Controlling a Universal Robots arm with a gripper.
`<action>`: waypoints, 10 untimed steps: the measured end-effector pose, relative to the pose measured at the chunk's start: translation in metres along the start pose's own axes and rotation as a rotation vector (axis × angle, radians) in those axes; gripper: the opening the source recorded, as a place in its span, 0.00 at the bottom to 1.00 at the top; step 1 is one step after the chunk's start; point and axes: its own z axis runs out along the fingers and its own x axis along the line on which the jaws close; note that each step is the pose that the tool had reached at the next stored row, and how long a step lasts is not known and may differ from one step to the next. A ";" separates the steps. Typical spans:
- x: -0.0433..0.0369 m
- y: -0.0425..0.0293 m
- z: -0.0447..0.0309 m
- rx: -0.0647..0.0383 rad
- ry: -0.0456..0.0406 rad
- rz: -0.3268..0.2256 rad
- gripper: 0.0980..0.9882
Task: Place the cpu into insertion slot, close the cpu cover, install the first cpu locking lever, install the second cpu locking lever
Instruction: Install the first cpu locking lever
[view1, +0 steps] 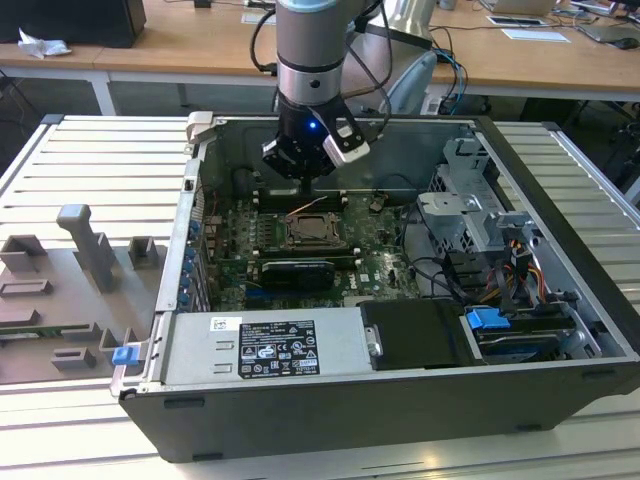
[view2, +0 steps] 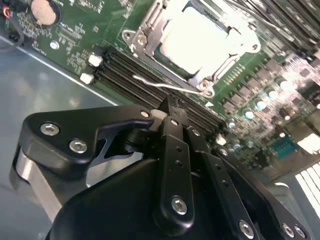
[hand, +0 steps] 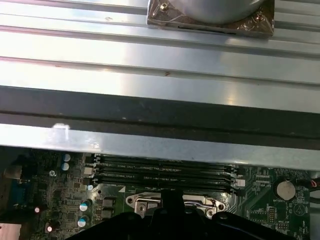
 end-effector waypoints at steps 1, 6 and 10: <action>-0.0007 -0.0002 0.0016 0.000 0.0000 0.000 0.01; -0.0055 -0.0012 0.0072 0.000 0.0000 0.000 0.01; -0.0078 0.0000 0.0102 0.000 0.0000 0.000 0.01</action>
